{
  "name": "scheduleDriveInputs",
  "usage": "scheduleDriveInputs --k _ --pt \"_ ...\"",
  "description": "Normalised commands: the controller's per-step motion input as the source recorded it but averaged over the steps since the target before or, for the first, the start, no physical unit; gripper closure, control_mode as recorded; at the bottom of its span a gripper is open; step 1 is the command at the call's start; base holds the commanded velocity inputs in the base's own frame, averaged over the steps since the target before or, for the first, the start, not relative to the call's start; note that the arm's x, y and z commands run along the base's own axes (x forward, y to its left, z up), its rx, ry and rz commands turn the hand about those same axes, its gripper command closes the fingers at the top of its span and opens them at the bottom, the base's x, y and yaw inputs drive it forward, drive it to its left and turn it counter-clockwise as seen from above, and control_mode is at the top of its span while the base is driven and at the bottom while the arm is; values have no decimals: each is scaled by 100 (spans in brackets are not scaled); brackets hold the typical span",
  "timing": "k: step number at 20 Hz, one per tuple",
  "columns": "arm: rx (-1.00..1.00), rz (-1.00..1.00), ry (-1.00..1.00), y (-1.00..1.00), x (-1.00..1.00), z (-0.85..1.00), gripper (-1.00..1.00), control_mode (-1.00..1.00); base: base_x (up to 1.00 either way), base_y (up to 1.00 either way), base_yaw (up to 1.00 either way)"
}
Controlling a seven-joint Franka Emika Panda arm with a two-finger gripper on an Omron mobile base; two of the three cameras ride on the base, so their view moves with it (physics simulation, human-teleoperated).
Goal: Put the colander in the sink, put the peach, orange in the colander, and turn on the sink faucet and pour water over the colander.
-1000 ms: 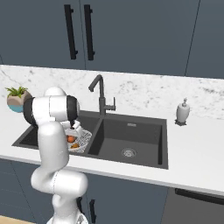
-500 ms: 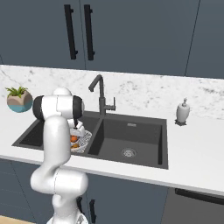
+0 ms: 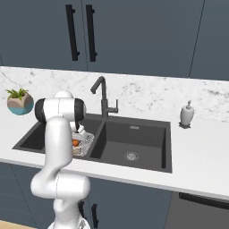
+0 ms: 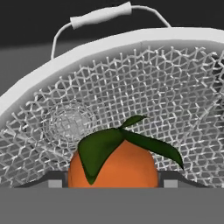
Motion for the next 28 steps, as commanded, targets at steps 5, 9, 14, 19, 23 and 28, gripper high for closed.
scheduleDriveInputs --k 5,9,14,19,23,28 --pt "0 0 0 0 0 -4 100 -100 0 0 0" --pt "0 0 0 0 0 0 100 -100 0 0 0" --pt "0 0 0 0 0 0 -100 -100 0 0 0" --pt "0 0 0 0 0 0 -100 -100 0 0 0" --pt "0 0 0 0 0 0 -100 -100 0 0 0" --pt "0 0 0 -1 0 0 -100 -100 0 0 0"
